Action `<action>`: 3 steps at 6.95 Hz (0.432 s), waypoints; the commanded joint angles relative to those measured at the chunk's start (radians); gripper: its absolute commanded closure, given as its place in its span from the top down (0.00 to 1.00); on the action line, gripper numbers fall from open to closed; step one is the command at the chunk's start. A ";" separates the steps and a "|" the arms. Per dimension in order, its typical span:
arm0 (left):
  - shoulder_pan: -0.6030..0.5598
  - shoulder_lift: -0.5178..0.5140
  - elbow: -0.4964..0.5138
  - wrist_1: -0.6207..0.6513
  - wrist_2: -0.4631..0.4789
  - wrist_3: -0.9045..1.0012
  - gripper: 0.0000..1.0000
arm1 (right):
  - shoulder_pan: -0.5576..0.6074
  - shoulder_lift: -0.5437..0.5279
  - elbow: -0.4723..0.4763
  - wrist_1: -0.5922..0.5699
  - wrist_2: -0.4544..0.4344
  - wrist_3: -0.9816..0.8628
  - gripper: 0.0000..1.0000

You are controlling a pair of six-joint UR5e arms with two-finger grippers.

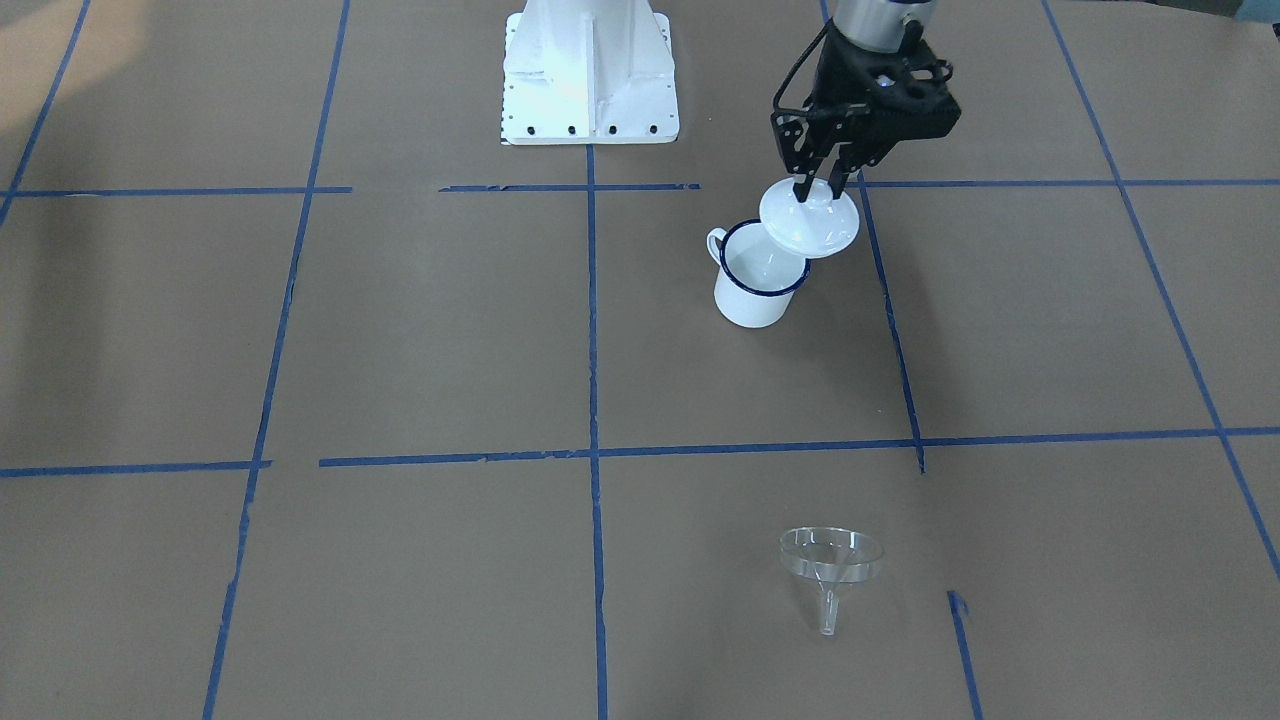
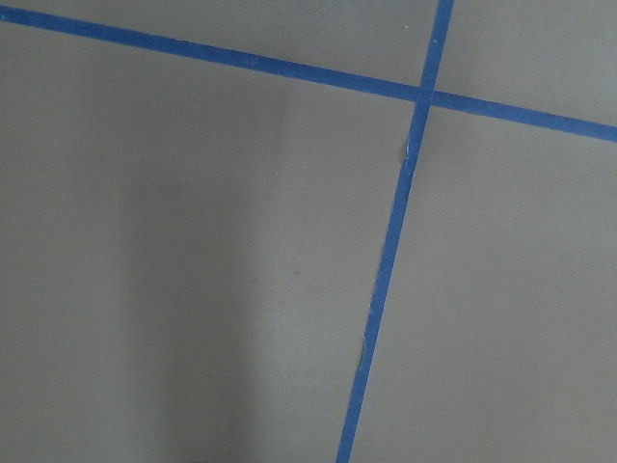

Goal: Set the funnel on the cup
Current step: 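Lift the lid with the left gripper and set it beside the mug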

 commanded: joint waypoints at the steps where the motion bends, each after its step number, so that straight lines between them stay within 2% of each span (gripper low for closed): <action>1: -0.096 0.207 -0.125 -0.006 -0.076 0.245 0.00 | 0.000 0.002 0.000 0.000 0.000 0.000 1.00; 3: -0.079 0.340 -0.066 -0.224 -0.073 0.188 0.00 | 0.000 0.000 0.000 -0.002 0.000 0.000 1.00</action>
